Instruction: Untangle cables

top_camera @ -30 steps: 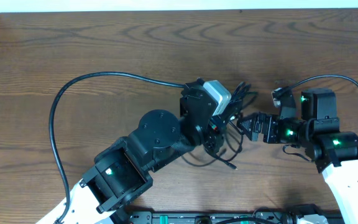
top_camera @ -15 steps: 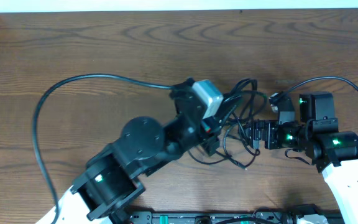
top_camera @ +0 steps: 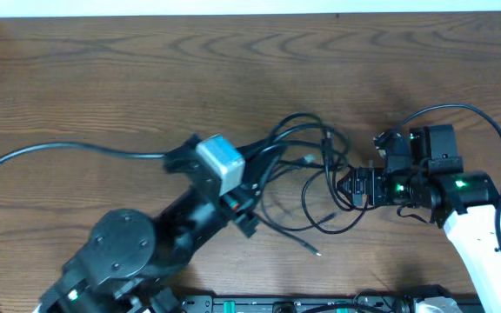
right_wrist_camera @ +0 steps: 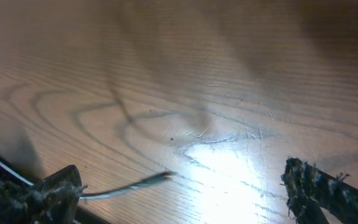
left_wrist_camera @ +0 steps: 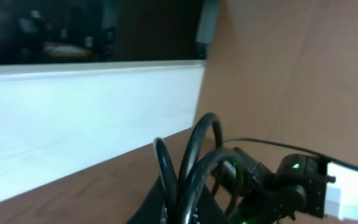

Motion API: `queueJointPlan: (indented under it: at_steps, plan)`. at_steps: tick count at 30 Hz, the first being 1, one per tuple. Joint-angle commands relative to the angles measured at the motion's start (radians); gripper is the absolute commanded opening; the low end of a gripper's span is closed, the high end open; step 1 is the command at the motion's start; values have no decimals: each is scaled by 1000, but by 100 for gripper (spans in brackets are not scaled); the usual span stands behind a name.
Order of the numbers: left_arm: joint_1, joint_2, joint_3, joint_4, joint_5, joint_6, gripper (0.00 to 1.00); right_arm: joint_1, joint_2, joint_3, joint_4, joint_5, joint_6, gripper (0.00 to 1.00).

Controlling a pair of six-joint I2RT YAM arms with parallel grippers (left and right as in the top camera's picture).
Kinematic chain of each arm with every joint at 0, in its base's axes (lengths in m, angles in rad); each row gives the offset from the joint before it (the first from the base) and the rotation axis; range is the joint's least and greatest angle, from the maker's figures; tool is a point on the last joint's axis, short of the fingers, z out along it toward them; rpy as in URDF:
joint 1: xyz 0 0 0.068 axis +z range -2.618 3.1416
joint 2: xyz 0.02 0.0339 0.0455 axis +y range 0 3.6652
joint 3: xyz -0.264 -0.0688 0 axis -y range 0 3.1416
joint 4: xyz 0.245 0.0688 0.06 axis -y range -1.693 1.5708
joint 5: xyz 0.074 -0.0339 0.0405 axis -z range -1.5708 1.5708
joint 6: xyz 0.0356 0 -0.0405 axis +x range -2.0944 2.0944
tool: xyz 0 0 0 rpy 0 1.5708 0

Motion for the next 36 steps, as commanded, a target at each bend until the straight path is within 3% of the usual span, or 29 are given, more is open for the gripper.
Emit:
queueJointPlan:
  at_steps: [1, 10, 15, 22, 29, 36]
  plan:
    - [1, -56, 26, -1, -138, 21, 8, -4, 36, -1, -5, 102, -13, 99]
    - [1, -100, 26, -64, -229, 63, 7, -4, 102, -1, 0, 188, -10, 99]
    - [1, -102, 26, -118, -376, 69, 8, -4, 108, -1, 1, 169, -18, 99]
    - [1, -99, 26, -178, -389, 56, 8, -4, 108, -1, 21, -95, -209, 99]
    - [1, -74, 26, -213, -370, 45, 8, 6, 108, 0, 27, -521, -481, 99]
    - [1, -40, 26, -205, -370, 45, 7, 94, 108, 0, 19, -570, -579, 99]
